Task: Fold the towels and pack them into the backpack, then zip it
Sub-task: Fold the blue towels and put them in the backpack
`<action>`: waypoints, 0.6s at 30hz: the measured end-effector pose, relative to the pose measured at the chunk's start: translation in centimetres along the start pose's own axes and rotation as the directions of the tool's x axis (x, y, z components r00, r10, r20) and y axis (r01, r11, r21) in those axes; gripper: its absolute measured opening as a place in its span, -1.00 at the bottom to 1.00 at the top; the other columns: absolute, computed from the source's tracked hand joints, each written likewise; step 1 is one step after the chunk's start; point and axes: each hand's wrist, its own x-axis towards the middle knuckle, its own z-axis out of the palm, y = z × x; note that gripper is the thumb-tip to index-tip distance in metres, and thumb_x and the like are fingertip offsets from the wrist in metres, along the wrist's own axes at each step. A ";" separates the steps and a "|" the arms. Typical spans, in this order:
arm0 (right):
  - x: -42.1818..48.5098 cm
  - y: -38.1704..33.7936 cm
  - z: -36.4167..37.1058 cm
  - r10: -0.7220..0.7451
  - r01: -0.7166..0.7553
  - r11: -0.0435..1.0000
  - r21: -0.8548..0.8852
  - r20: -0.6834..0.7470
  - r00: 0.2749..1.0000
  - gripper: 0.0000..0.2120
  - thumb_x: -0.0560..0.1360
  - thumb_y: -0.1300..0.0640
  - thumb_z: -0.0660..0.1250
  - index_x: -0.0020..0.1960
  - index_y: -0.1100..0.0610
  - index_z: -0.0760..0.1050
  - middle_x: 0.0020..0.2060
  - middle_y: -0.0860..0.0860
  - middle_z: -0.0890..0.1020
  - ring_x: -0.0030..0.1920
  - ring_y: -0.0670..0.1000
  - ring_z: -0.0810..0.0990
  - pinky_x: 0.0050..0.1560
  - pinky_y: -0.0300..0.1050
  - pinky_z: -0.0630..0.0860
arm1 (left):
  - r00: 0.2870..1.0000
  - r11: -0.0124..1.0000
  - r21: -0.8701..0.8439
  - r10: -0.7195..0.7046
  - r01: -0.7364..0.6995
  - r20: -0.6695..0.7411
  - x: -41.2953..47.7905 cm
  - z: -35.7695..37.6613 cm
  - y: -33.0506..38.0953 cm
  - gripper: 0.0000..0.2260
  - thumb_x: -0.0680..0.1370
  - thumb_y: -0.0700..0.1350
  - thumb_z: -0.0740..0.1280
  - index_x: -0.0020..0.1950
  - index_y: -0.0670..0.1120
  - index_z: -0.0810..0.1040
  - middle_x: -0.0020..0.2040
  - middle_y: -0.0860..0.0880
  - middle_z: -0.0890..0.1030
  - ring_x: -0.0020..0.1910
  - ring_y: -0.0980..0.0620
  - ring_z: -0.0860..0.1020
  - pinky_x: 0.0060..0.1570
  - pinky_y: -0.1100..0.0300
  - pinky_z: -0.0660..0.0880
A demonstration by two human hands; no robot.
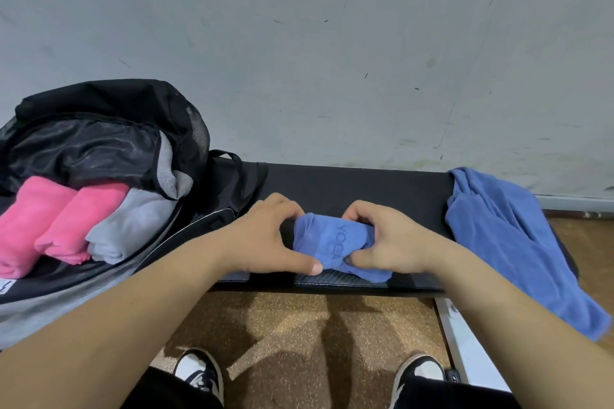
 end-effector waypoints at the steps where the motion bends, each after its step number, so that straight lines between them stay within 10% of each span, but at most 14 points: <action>1: -0.2 0.2 -0.1 0.015 -0.015 0.996 0.093 -0.001 1.000 -0.70 0.34 0.20 0.53 -0.01 0.00 0.52 -0.08 -0.02 0.68 -0.15 -0.11 0.59 0.00 0.12 0.61 | 1.000 0.991 -0.135 -0.008 0.007 -0.005 -0.1 -0.2 0.0 -0.44 0.22 0.25 0.63 0.10 0.11 0.54 0.15 0.12 0.56 0.15 0.07 0.59 0.18 0.00 0.58; 5: -0.6 0.0 -0.3 0.020 -0.041 0.941 0.337 0.066 0.998 -0.59 0.37 0.19 0.63 0.15 0.00 0.58 0.07 0.01 0.72 0.10 0.01 0.70 0.24 0.15 0.61 | 0.997 0.862 -0.506 -0.021 -0.018 -0.071 -0.1 -0.6 1.2 -0.61 0.37 -0.12 0.67 0.09 -0.13 0.59 0.01 -0.10 0.76 0.01 -0.05 0.73 0.20 -0.10 0.64; 13: -0.5 -1.9 0.4 0.039 -0.056 0.800 0.597 0.042 0.998 -0.50 0.39 0.11 0.65 0.26 0.12 0.55 0.15 0.15 0.71 0.18 0.18 0.71 0.29 0.27 0.59 | 0.980 0.741 -0.666 -0.054 -0.091 -0.193 -0.5 -0.1 2.9 -0.74 0.48 -0.19 0.59 0.15 -0.11 0.68 -0.01 -0.14 0.77 0.04 -0.15 0.74 0.08 0.04 0.67; 18: 0.5 -3.2 1.7 0.136 -0.036 0.592 0.805 -0.055 0.989 -0.38 0.37 0.13 0.67 0.32 0.25 0.49 0.16 0.19 0.72 0.17 0.22 0.72 0.29 0.28 0.59 | 0.994 0.374 -0.925 -0.106 0.066 0.028 -0.4 0.4 3.6 -0.69 0.64 -0.07 0.40 0.34 -0.17 0.63 0.23 -0.18 0.72 0.25 -0.15 0.68 0.30 -0.08 0.58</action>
